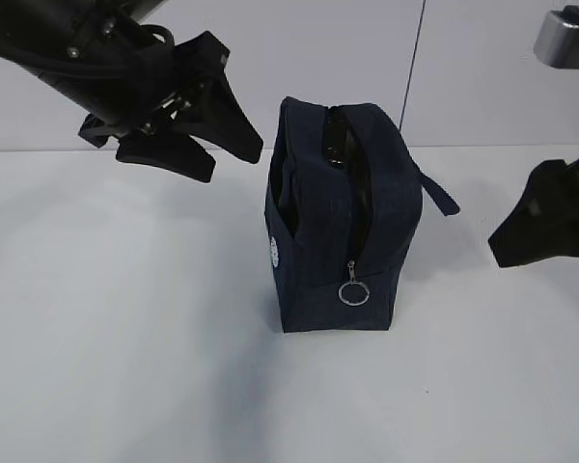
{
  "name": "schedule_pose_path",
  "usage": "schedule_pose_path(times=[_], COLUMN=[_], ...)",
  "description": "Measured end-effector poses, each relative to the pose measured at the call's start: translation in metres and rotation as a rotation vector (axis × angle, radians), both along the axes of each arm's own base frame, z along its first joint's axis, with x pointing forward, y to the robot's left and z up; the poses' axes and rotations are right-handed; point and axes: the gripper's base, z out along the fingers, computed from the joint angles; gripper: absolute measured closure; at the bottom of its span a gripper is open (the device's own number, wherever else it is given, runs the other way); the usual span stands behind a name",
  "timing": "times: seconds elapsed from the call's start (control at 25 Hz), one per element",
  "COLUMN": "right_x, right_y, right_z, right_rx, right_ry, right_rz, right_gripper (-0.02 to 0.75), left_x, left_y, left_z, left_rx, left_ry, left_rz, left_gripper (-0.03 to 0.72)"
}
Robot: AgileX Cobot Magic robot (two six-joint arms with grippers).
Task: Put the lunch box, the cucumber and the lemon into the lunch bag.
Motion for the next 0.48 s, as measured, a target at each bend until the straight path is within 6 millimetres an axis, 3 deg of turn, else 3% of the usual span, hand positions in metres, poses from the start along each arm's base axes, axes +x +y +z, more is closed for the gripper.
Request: schedule_pose_path(times=[0.48], right_x=[0.018], right_y=[0.002], right_z=[-0.025], right_rx=[0.085], right_ry=[-0.222], right_rz=[-0.098], right_gripper=[0.275], left_x=[0.017], left_y=[0.032], left_z=[0.001], left_rx=[-0.026], left_ry=[0.031], left_rz=[0.100], left_gripper=[0.236])
